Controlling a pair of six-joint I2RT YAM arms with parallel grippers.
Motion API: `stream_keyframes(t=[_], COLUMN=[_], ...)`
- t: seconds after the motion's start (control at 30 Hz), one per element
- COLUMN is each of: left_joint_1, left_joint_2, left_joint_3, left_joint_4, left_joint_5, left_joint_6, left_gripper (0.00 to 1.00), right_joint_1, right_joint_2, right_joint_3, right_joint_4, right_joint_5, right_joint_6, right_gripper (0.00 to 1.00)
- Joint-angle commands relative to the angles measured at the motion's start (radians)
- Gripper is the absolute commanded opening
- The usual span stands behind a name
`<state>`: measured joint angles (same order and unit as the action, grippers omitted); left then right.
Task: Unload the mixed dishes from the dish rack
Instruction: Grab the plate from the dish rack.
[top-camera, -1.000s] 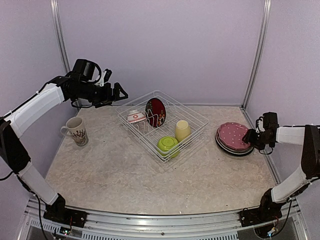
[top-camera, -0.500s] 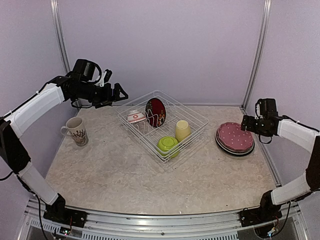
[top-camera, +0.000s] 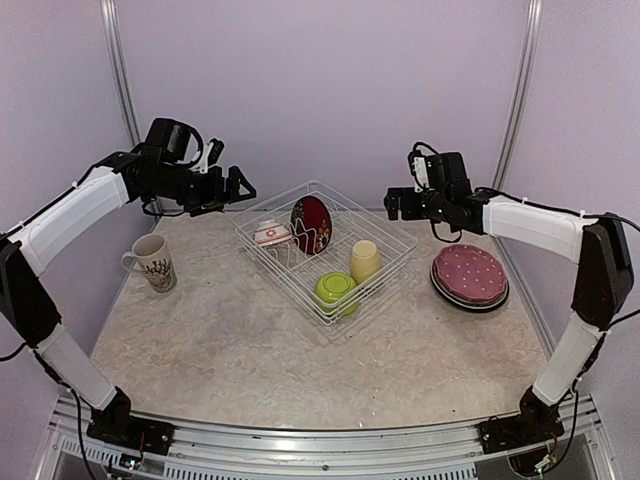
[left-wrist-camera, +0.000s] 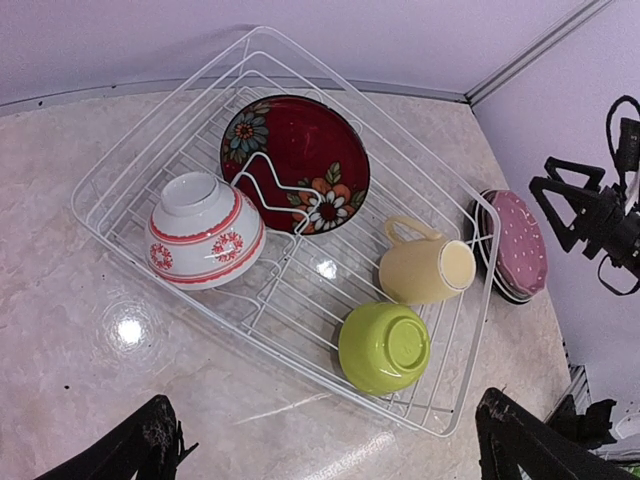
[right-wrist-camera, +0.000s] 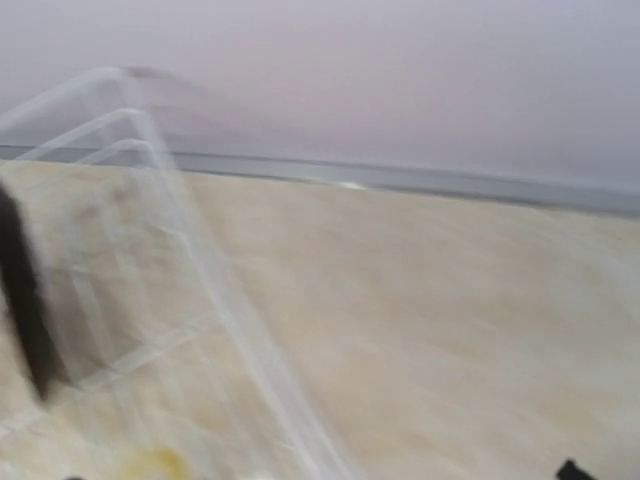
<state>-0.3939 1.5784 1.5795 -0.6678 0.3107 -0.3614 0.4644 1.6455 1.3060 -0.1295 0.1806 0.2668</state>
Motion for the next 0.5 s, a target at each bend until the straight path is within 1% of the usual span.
stream_keyframes(t=[0.0, 0.13, 0.27, 0.37, 0.47], left_joint_1=[-0.006, -0.006, -0.006, -0.006, -0.005], left_joint_2=[0.010, 0.004, -0.004, -0.010, -0.014], left_joint_3=[0.030, 0.031, 0.031, 0.031, 0.031], left_joint_4=[-0.015, -0.015, -0.013, -0.013, -0.013], left_joint_5=[-0.001, 0.000, 0.007, 0.008, 0.006], left_joint_6=[0.010, 0.009, 0.007, 0.007, 0.008], left_gripper=[0.99, 0.99, 0.99, 0.99, 0.99], right_joint_1=[0.080, 0.117, 0.140, 0.154, 0.170], right_joint_2=[0.167, 0.322, 0.457, 0.561, 0.652], right_joint_3=[0.164, 0.332, 0.446, 0.554, 0.662], right_joint_4=[0.042, 0.018, 0.062, 0.043, 0.022], right_joint_5=[-0.028, -0.063, -0.127, -0.150, -0.164], right_joint_6=[0.014, 0.026, 0.039, 0.046, 0.046], right_gripper=[0.99, 0.99, 0.97, 0.96, 0.91])
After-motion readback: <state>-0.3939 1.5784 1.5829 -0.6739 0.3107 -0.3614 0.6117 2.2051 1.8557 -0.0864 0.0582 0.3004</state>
